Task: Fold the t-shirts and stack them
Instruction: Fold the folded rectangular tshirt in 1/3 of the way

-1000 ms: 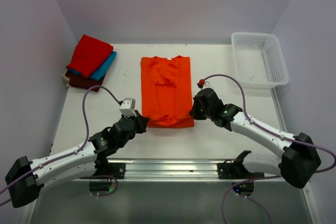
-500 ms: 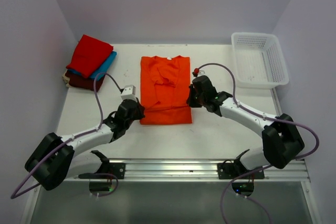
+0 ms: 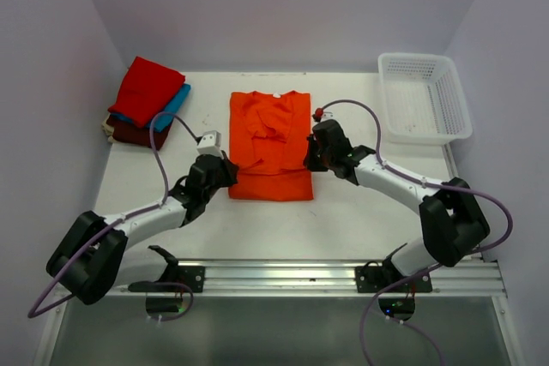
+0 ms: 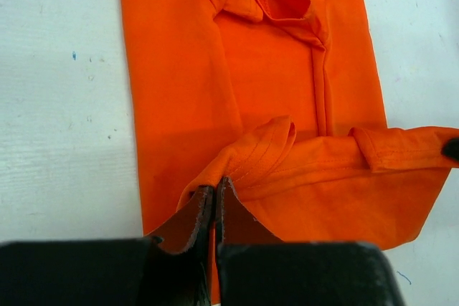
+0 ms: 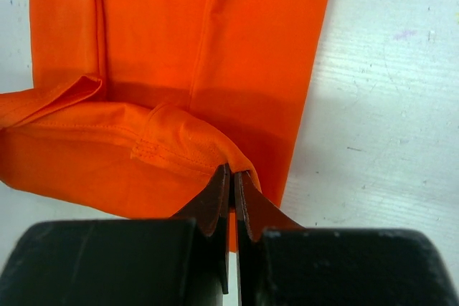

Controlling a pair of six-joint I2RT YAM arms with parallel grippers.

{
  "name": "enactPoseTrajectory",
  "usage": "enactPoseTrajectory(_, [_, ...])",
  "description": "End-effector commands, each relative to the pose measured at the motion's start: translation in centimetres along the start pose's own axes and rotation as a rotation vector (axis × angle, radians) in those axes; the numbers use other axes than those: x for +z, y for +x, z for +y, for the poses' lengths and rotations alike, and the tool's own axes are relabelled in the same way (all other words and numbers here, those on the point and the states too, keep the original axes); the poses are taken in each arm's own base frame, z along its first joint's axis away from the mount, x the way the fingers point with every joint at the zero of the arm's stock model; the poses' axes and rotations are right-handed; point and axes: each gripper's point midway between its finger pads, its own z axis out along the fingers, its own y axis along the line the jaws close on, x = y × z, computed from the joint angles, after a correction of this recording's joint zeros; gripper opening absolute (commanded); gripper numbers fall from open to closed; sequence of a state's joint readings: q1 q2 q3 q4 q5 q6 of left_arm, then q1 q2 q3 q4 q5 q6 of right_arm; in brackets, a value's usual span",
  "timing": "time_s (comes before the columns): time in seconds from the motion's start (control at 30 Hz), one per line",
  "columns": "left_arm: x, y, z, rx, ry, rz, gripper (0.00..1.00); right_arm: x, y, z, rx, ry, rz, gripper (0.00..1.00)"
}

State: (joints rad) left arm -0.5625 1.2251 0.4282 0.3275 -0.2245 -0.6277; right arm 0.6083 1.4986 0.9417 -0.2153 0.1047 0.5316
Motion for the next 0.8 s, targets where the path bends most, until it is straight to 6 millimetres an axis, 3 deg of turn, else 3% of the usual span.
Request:
enactPoseTrajectory(0.0, [1.1, -3.7, -1.7, -0.006, 0.069, -0.089, 0.00, 0.1, -3.7, 1.3, 0.002, -0.043, -0.084, 0.00])
enactPoseTrajectory(0.13, [2.7, -4.7, -1.0, -0.004, 0.063, -0.077, 0.00, 1.1, -4.8, 1.1, 0.011, -0.036, -0.084, 0.00])
enactPoseTrajectory(0.2, [3.5, -6.0, -1.6, -0.009, 0.092, -0.082, 0.00, 1.5, -6.2, 1.1, 0.019, -0.042, -0.097, 0.00])
enactPoseTrajectory(0.23, [4.3, -6.1, -0.9, -0.013, 0.076, -0.075, 0.00, 1.8, -6.6, 1.2, 0.022, -0.047, -0.096, 0.00])
enactPoseTrajectory(0.3, [5.5, -8.1, -1.7, -0.013, 0.111, -0.088, 0.00, 3.3, -8.3, 0.8, 0.043, -0.027, -0.099, 0.00])
enactPoseTrajectory(0.33, [7.0, -7.7, -0.3, -0.015, 0.078, -0.060, 0.00, 3.9, -9.0, 0.3, 0.052, -0.004, -0.102, 0.00])
enactPoseTrajectory(0.37, [8.0, -10.0, -1.4, -0.019, 0.109, -0.084, 0.05, 5.8, -10.4, 0.2, 0.069, 0.016, -0.100, 0.15])
enactPoseTrajectory(0.4, [8.8, -9.8, -0.8, -0.029, 0.097, -0.039, 0.26, 6.6, -10.9, -1.3, 0.089, 0.062, -0.070, 0.59])
enactPoseTrajectory(0.43, [10.0, -9.8, 0.9, -0.062, 0.059, -0.009, 0.47, 7.7, -11.2, -1.9, 0.093, 0.089, -0.039, 0.73])
enactPoseTrajectory(0.47, [10.3, -11.4, 1.0, -0.081, 0.054, -0.028, 0.94, 8.7, -13.4, -1.5, 0.093, 0.092, -0.045, 0.80])
enactPoseTrajectory(0.53, [9.3, -13.5, 1.7, -0.113, 0.049, -0.087, 1.00, 8.2, -13.8, -2.1, 0.082, 0.121, -0.015, 0.86])
enactPoseTrajectory(0.6, [8.0, -13.6, 1.8, -0.105, 0.058, -0.114, 1.00, 6.5, -14.8, -1.8, 0.078, 0.092, -0.092, 0.88])
enactPoseTrajectory(0.63, [7.0, -14.4, 1.4, -0.104, 0.067, -0.142, 1.00, 6.1, -14.4, -1.9, 0.078, 0.084, -0.106, 0.88])
enactPoseTrajectory(0.67, [6.5, -13.6, 1.8, -0.105, 0.058, -0.130, 1.00, 6.0, -12.3, -2.9, 0.079, 0.102, -0.077, 0.89])
enactPoseTrajectory(0.73, [5.4, -13.3, 1.5, -0.106, 0.076, -0.131, 1.00, 4.1, -12.3, -3.0, 0.079, 0.094, -0.112, 0.89])
enactPoseTrajectory(0.77, [5.1, -12.0, 1.7, -0.109, 0.085, -0.102, 1.00, 4.1, -10.5, -3.7, 0.084, 0.108, -0.082, 0.89])
